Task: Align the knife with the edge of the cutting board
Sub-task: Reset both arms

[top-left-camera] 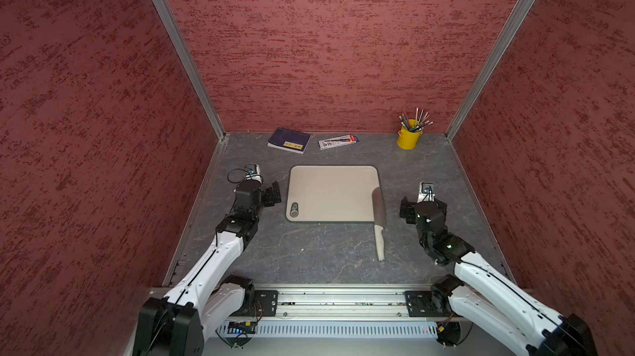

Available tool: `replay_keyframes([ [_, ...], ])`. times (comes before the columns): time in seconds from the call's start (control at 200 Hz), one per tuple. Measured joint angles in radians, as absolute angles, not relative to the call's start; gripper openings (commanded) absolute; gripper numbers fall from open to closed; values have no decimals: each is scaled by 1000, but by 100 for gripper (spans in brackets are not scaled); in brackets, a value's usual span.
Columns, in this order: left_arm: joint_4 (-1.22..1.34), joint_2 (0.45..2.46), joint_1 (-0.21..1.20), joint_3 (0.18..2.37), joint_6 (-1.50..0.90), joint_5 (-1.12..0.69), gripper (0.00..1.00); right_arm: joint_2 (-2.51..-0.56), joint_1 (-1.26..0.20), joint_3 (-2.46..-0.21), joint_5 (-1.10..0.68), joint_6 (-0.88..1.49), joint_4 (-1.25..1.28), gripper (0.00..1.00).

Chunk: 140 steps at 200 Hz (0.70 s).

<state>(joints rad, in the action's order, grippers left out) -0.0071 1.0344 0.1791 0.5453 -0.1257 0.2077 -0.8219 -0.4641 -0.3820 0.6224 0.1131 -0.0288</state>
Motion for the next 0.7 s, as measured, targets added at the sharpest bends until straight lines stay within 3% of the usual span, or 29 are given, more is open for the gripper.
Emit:
replay_keyframes([
  [0.225, 268, 1277, 113, 512, -54, 157, 100, -1182, -321, -307, 607, 38, 459, 98],
  [0.456, 459, 1435, 27, 490, -10, 85, 100, -1442, -178, -304, 453, -31, 824, 98],
  [0.701, 705, 1497, -14, 432, 9, 6, 100, -1555, -73, -313, 272, -15, 950, 98],
])
